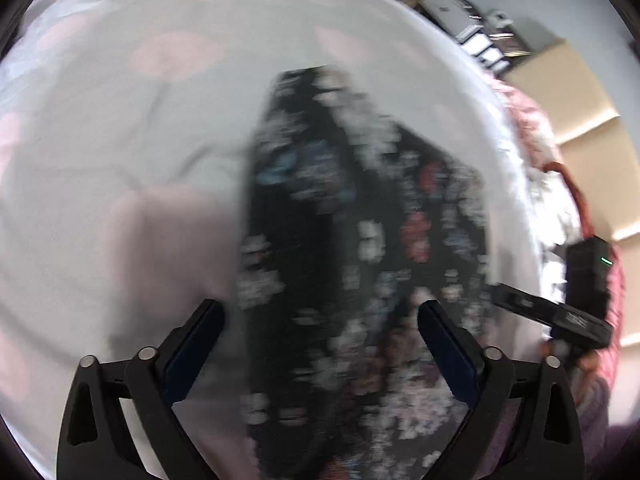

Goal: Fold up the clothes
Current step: 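Lift the folded jeans with both grippers and carry them toward the white sweatshirt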

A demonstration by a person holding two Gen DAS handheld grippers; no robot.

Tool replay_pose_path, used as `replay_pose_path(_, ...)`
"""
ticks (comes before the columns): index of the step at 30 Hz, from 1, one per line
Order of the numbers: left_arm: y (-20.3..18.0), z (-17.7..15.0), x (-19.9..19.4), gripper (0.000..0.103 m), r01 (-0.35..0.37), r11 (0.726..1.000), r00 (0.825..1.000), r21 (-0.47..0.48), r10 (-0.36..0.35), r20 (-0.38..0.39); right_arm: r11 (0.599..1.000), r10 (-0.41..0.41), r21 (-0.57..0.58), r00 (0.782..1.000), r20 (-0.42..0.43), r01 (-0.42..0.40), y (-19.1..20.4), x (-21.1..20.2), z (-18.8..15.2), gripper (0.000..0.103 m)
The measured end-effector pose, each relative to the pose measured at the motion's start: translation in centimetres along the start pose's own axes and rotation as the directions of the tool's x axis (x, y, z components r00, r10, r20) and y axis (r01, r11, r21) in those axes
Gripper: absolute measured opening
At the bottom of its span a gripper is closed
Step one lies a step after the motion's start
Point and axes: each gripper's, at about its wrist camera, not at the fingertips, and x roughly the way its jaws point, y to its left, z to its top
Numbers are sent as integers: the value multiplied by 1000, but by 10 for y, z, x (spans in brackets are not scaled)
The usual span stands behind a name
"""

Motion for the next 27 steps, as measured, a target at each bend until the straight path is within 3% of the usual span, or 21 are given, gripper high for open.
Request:
replay_pose_path(7, 6, 9, 6, 77, 45, 999, 999, -16, -45, -28, 995, 78, 60, 997, 8, -79, -12, 0, 2, 48)
replay_pose_path(13, 2, 11, 10, 78, 64, 998, 996, 11, -64, -63, 995, 77, 62, 997, 11, -78, -10, 3, 2, 48)
replay_pose_path(17, 8, 3, 7, 79, 114, 993, 991, 30, -112, -78, 995, 76, 58, 997, 13, -77, -14, 1, 3, 48)
replay_pose_path(23, 16, 3, 10, 79, 296, 955, 950, -37, -298, -89, 995, 77, 60, 997, 15, -78, -19, 1, 3, 48)
replay_pose_path(27, 17, 4, 18, 79, 308, 949, 944, -65, -313, -107, 995, 77, 55, 997, 14, -78, -22, -1, 3, 48)
